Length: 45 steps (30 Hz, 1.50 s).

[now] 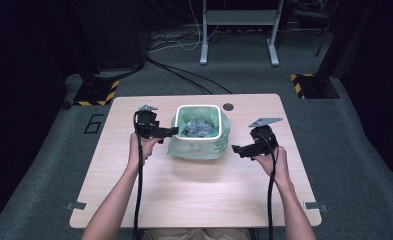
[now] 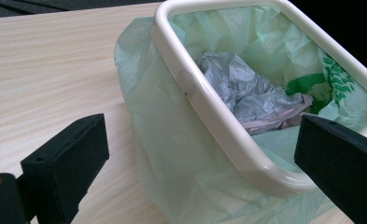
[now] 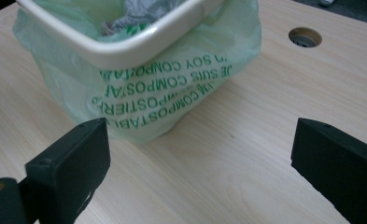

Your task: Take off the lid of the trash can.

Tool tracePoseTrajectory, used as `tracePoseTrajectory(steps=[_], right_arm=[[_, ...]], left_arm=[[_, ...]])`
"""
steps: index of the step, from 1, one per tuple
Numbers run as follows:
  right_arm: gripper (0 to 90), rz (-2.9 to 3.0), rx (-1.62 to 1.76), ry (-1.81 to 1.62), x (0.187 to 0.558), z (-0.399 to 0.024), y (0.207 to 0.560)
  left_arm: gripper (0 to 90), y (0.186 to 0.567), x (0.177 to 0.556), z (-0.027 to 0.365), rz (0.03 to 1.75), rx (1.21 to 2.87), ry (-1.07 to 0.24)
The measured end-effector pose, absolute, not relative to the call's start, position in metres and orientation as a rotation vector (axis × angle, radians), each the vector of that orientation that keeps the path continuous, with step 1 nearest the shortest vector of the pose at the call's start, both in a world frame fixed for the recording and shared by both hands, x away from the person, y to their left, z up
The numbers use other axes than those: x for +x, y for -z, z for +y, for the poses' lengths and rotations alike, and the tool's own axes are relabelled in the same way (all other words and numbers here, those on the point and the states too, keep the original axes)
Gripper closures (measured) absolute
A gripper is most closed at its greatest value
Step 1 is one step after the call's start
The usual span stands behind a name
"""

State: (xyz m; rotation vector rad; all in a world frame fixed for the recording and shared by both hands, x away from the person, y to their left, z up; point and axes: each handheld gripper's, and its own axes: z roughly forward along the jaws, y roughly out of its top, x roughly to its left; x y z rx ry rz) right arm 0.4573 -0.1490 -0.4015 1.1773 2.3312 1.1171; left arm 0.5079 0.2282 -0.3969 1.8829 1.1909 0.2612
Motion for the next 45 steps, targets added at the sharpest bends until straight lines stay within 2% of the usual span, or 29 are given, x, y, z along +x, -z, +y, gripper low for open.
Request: tracePoseTrajectory(steps=[13, 22, 25, 29, 32, 33, 34, 36, 38, 40, 45], right_arm=[[7.1, 2.338, 1.157, -1.183, 0.484, -0.123, 0.376], [14.6, 2.361, 1.194, -1.151, 0.516, -0.1, 0.376], [20.6, 2.374, 1.202, -1.158, 0.522, -0.097, 0.378], [29.7, 2.384, 1.237, -1.125, 0.535, -0.09, 0.386], [34.5, 2.398, 1.276, -1.145, 0.539, -0.089, 0.391], [37.1, 2.399, 1.294, -1.151, 0.541, -0.088, 0.394], [39.7, 2.404, 1.32, -1.142, 0.545, -0.087, 0.398], [40.9, 2.398, 1.331, -1.148, 0.547, -0.087, 0.4], [45.9, 2.398, 1.35, -1.174, 0.548, -0.086, 0.401], [48.5, 2.391, 1.353, -1.156, 0.549, -0.083, 0.402], [49.8, 2.378, 1.363, -1.139, 0.549, -0.081, 0.401]], left_arm=[[5.3, 0.394, 0.52, 0.221, 1.189, 1.877, -0.249], [12.9, 0.399, 0.529, 0.213, 1.18, 1.904, -0.225], [13.9, 0.401, 0.53, 0.21, 1.179, 1.907, -0.222], [28.6, 0.403, 0.534, 0.209, 1.195, 1.9, -0.207], [36.9, 0.406, 0.537, 0.208, 1.209, 1.898, -0.194], [36.9, 0.407, 0.538, 0.207, 1.215, 1.905, -0.195], [41.8, 0.41, 0.54, 0.206, 1.229, 1.915, -0.196], [42.6, 0.412, 0.541, 0.206, 1.231, 1.911, -0.18], [44.9, 0.416, 0.543, 0.205, 1.233, 1.906, -0.149], [51.3, 0.418, 0.544, 0.203, 1.237, 1.912, -0.137], [56.0, 0.416, 0.542, 0.201, 1.251, 1.898, -0.177]])
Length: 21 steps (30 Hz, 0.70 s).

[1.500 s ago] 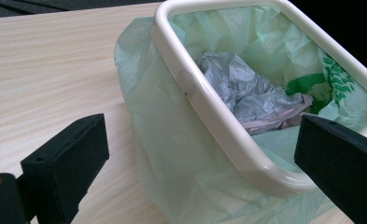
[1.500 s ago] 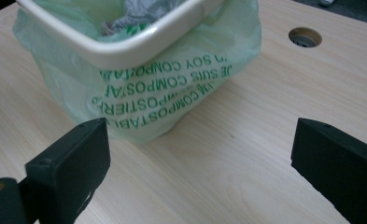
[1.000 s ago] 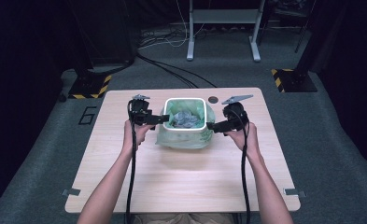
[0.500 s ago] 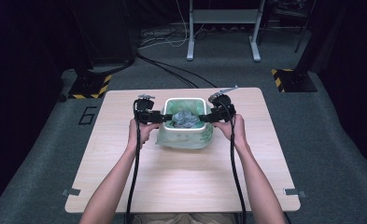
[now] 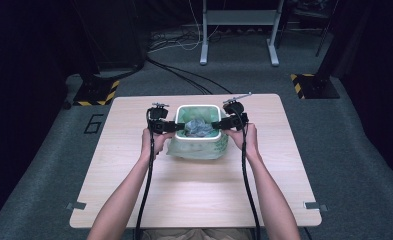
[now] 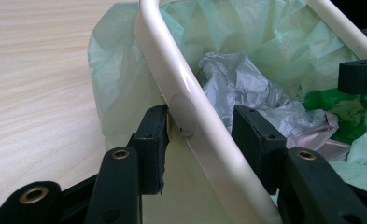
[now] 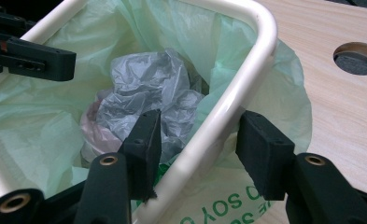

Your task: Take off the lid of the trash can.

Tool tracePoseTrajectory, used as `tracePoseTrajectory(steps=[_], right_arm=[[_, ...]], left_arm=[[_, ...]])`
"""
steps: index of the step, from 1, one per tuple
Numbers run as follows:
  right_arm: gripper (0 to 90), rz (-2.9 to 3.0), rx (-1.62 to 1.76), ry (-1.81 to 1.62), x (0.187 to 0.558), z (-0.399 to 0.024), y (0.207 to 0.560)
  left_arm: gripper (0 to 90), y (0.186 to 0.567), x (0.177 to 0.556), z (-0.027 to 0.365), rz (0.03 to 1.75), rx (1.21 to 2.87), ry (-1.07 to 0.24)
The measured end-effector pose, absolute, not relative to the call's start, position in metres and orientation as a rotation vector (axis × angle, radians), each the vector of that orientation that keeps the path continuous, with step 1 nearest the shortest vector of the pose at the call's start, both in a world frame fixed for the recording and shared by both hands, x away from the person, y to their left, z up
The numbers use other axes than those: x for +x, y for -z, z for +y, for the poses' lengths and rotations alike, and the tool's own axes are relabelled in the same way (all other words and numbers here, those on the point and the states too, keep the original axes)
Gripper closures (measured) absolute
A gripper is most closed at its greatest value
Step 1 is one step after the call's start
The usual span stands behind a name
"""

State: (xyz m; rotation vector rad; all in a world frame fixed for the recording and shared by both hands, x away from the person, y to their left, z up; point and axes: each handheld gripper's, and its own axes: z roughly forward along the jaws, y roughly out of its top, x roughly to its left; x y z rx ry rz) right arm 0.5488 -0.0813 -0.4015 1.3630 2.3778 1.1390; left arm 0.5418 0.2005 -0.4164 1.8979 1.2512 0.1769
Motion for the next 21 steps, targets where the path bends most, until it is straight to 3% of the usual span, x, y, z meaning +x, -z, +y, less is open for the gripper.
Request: tracePoseTrajectory(steps=[21], right_arm=[[53.7, 2.326, 1.349, -1.136, 0.5459, -0.0783, 0.3991]], left_arm=[[59.5, 0.4132, 0.5358, 0.1943, 1.234, 1.934, -0.292]])
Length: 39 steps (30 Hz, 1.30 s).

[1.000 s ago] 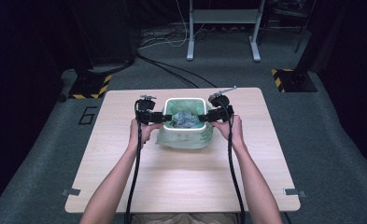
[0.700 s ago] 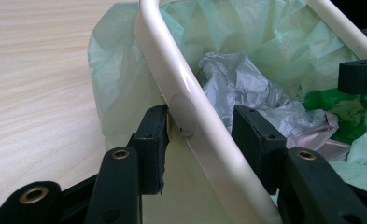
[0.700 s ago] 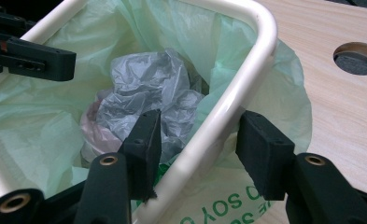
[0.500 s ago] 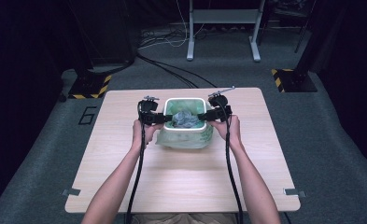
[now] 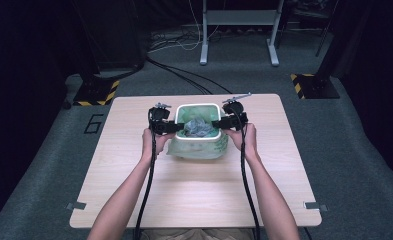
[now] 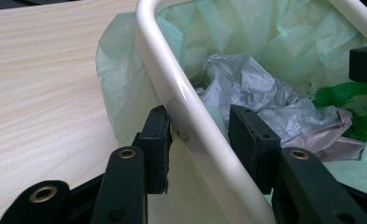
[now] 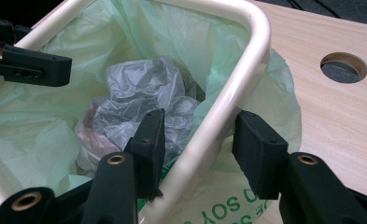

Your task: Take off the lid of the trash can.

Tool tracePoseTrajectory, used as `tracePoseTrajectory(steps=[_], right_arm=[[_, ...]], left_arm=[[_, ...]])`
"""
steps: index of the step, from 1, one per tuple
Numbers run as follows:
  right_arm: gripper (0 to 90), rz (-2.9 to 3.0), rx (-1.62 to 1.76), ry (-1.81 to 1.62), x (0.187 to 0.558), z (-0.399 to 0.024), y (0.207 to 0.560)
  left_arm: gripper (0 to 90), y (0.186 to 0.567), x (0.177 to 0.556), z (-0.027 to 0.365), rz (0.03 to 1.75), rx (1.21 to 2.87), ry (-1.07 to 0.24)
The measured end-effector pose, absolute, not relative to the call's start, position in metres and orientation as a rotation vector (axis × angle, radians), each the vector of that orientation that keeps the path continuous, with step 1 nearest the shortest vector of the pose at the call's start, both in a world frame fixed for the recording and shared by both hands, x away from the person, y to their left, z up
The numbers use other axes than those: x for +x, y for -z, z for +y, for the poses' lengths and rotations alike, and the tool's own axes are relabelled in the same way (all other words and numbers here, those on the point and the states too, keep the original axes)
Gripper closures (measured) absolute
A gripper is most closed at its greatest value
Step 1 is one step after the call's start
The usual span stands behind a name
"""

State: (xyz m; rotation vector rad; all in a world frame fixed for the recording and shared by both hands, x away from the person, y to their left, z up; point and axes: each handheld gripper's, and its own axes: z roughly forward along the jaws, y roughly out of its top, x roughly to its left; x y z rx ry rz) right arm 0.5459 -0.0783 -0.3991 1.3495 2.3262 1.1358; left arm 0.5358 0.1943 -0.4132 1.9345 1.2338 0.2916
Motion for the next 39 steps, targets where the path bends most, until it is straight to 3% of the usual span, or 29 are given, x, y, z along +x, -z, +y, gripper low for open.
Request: tracePoseTrajectory(steps=[39], right_arm=[[56.7, 2.284, 1.423, -1.174, 0.543, -0.08, 0.39]], left_arm=[[60.6, 0.4, 0.534, 0.194, 1.267, 1.921, -0.298]])
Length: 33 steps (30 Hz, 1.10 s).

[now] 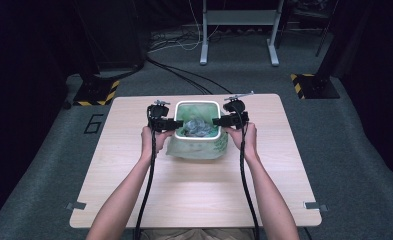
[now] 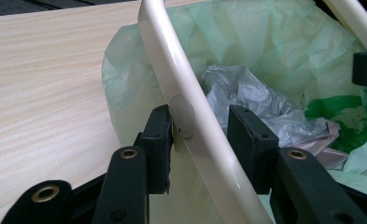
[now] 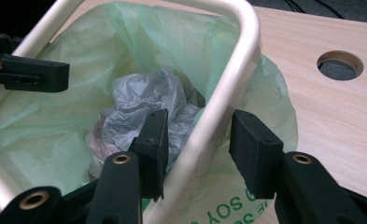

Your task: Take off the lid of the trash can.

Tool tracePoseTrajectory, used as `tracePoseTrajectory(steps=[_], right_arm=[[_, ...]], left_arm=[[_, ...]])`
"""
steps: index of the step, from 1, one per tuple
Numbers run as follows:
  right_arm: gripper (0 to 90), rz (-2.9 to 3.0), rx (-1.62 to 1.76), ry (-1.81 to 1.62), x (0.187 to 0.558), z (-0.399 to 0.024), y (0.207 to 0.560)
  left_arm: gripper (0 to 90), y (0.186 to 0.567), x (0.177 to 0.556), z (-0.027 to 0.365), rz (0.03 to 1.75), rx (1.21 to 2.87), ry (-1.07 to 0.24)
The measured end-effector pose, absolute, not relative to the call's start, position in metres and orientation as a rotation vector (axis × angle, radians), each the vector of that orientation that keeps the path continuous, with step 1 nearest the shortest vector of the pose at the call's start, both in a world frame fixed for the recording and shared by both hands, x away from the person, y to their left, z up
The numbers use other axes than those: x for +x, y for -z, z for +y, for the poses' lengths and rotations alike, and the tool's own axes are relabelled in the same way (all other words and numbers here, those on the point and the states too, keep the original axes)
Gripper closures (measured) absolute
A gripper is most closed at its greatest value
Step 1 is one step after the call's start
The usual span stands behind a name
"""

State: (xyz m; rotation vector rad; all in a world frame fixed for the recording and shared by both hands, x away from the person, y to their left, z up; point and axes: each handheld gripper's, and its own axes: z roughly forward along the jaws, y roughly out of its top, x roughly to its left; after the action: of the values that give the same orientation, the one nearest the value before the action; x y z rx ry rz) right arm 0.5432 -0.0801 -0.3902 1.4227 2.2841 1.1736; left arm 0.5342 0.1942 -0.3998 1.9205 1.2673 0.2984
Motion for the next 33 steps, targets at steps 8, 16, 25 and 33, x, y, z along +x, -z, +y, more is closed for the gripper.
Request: tracePoseTrajectory(steps=[8, 16, 25, 33], right_arm=[[60.3, 2.261, 1.413, -1.186, 0.539, -0.08, 0.383], [65.2, 2.255, 1.411, -1.217, 0.537, -0.082, 0.377], [67.8, 2.243, 1.419, -1.246, 0.537, -0.083, 0.371], [69.9, 2.235, 1.428, -1.258, 0.535, -0.083, 0.368]], left_arm=[[61.4, 0.397, 0.532, 0.194, 1.269, 1.914, -0.318], [61.5, 0.391, 0.529, 0.195, 1.252, 1.899, -0.338], [64.3, 0.384, 0.526, 0.196, 1.226, 1.907, -0.338], [66.1, 0.377, 0.524, 0.197, 1.208, 1.898, -0.313]])
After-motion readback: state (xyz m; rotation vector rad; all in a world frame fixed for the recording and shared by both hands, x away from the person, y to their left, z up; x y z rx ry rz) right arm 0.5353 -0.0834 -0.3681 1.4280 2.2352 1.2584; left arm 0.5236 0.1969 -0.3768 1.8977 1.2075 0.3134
